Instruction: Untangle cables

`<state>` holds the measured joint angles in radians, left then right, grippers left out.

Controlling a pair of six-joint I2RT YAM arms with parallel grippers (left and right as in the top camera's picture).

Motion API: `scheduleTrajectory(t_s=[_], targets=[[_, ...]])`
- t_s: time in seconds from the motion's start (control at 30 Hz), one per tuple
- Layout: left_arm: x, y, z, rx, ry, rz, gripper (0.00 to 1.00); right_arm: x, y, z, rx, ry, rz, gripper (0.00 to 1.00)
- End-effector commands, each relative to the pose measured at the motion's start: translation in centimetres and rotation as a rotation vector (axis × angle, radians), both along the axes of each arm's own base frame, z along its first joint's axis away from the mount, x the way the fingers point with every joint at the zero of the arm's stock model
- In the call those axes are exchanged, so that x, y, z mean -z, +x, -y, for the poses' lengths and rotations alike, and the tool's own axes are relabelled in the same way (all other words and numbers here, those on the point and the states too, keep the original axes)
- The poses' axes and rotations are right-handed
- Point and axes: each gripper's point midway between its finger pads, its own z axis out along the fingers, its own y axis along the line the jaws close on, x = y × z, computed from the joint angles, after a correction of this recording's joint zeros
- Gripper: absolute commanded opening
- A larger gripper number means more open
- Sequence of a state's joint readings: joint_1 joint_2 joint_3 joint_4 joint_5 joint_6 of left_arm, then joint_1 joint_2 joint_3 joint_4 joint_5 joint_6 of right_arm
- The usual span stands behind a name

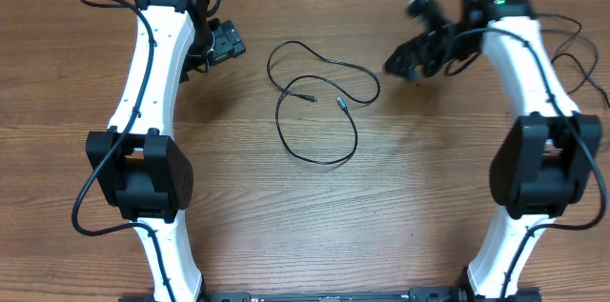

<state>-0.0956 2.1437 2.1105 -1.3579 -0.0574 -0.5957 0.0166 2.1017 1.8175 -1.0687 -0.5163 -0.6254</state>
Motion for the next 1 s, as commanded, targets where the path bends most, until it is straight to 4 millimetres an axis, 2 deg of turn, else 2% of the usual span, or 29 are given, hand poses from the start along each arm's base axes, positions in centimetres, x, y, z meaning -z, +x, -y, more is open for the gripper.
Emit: scheduleTrajectory(t_s=[0.0,0.2,0.37,0.63,0.8,0.9,0.97], targets=[[-0.6,0.4,-0.3,0.010,0.013,0.022,1.00,1.6,-1.7,-1.9,-0.192,-0.054,0.050,1.00],[-0.6,0.4,-0.3,0.010,0.013,0.022,1.00,4.2,-2.9,-5.0,-0.263,-0.039,0.062,1.00],[-0.6,0.4,-0.4,0.010,0.013,0.022,1.00,5.6,-4.1,-6.3,-0.297,-0.033,0.046,1.00],[-0.6,0.4,-0.3,0.010,0.013,0.022,1.00,5.9,-5.0,-8.2,-0.350,-0.033,0.050,1.00],[-0.6,0.4,-0.3,0.010,0.013,0.022,1.00,6.5,-4.9,-10.2,-0.388,-0.019,0.075,0.90],[-0.6,0.4,-0.3,0.010,0.013,0.022,1.00,7.6,-5.1,-10.6,-0.400,-0.020,0.060,0.81],[-0.6,0.4,-0.3,0.010,0.013,0.022,1.00,8.4,-5.3,-10.8,-0.405,-0.021,0.040,0.79]])
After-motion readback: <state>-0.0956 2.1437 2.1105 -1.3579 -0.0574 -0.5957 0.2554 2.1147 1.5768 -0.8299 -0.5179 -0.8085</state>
